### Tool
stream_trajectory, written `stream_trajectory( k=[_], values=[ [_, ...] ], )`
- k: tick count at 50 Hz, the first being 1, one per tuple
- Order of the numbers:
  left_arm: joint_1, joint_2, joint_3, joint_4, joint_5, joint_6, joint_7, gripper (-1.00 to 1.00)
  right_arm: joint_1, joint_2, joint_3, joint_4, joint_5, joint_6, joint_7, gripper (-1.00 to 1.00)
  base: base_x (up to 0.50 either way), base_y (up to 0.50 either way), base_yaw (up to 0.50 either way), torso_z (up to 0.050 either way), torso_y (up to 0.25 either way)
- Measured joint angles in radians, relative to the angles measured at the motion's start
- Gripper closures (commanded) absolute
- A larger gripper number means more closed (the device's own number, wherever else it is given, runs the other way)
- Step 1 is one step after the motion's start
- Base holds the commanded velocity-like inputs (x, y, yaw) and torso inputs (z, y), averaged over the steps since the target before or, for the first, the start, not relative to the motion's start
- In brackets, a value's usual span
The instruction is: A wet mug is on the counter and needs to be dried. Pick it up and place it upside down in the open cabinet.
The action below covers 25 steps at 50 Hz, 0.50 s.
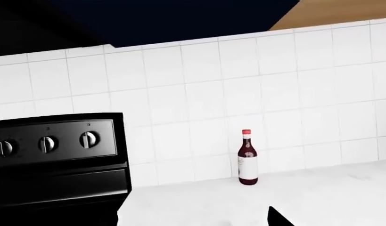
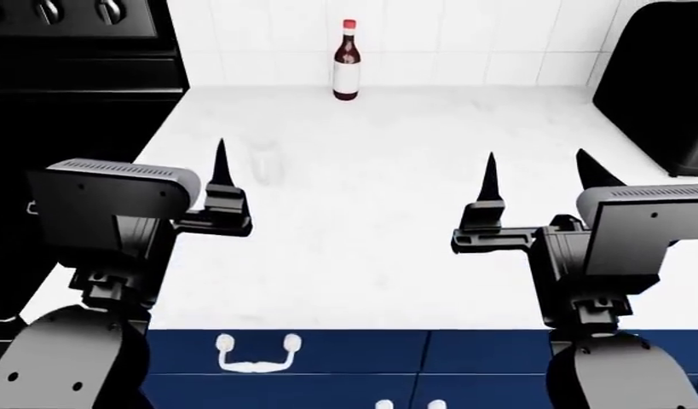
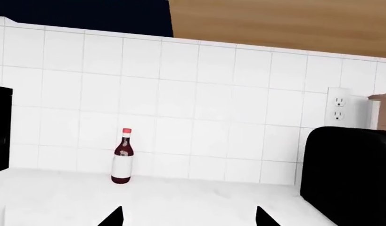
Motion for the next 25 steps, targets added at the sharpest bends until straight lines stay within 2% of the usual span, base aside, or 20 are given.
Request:
stream_trajectory(
  k=[14, 25],
  values=[
    [-0.026, -0.013, -0.003, 0.018, -0.009, -0.030, -0.007, -1.00, 0.024, 0.008, -0.004, -0.028, 0.015, 0.033, 0.008, -1.00, 0.37, 0.19, 0.00, 0.000, 0.001],
    [-0.032, -0.022, -0.005, 0.025, -0.014, -0.039, -0.011, -1.00, 0.029, 0.011, -0.006, -0.045, 0.026, 0.045, 0.015, -1.00, 0.16, 0.05, 0.00, 0.000, 0.000]
  ],
)
